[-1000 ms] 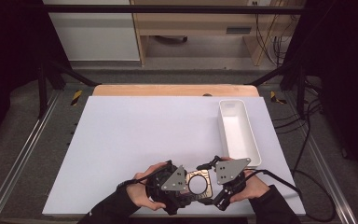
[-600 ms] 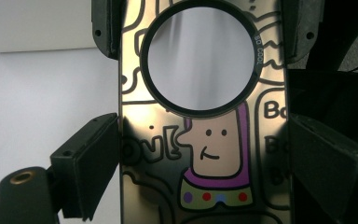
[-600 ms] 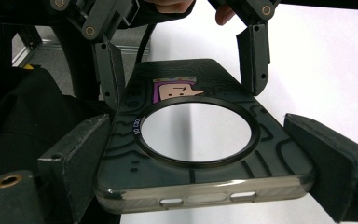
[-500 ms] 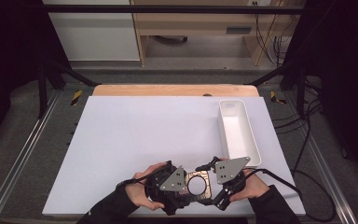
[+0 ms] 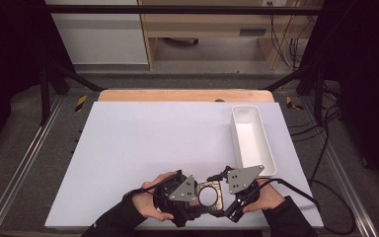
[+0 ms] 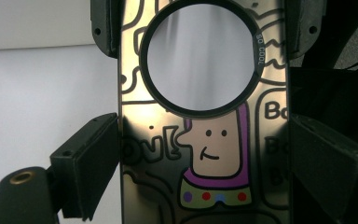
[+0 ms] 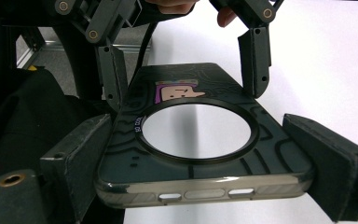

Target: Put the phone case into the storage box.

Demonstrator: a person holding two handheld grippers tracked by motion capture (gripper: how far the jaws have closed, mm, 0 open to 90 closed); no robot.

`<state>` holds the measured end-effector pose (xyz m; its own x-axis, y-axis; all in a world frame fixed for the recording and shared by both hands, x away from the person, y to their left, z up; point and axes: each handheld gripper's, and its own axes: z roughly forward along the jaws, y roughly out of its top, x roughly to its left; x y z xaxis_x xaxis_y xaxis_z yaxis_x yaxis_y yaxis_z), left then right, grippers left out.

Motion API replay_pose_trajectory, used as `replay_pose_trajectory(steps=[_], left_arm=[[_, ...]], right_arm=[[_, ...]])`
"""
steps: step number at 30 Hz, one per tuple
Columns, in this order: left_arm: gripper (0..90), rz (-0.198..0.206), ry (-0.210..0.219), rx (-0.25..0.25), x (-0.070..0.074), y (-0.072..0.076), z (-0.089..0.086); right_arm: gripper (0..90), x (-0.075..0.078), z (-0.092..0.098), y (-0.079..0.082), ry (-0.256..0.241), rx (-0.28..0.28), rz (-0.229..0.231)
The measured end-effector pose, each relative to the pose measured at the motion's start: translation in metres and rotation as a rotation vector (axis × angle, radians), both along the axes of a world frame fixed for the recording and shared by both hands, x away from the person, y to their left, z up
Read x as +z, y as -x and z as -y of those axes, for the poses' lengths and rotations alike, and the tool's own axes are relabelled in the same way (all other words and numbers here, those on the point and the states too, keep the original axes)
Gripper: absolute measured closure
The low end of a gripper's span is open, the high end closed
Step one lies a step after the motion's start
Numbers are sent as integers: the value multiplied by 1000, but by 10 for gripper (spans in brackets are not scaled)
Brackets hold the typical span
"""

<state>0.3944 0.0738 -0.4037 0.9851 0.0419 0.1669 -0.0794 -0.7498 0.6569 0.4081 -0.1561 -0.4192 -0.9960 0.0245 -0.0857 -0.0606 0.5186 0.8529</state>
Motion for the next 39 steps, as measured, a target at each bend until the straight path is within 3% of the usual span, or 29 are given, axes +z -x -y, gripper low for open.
replay_pose_trajectory(steps=[8, 19, 26, 39], left_arm=[[115, -14, -10, -6, -2, -2, 1], [96, -43, -19, 24, -4, -6, 2], [84, -83, 18, 40, 1, -10, -9], [79, -121, 36, 139, 2, -23, -34]], right_arm=[[119, 0, -1, 0, 11, -6, -13], [120, 1, 1, 0, 23, -21, -8], [120, 5, 4, -1, 33, -40, -7], [120, 16, 11, -4, 55, -61, -21]])
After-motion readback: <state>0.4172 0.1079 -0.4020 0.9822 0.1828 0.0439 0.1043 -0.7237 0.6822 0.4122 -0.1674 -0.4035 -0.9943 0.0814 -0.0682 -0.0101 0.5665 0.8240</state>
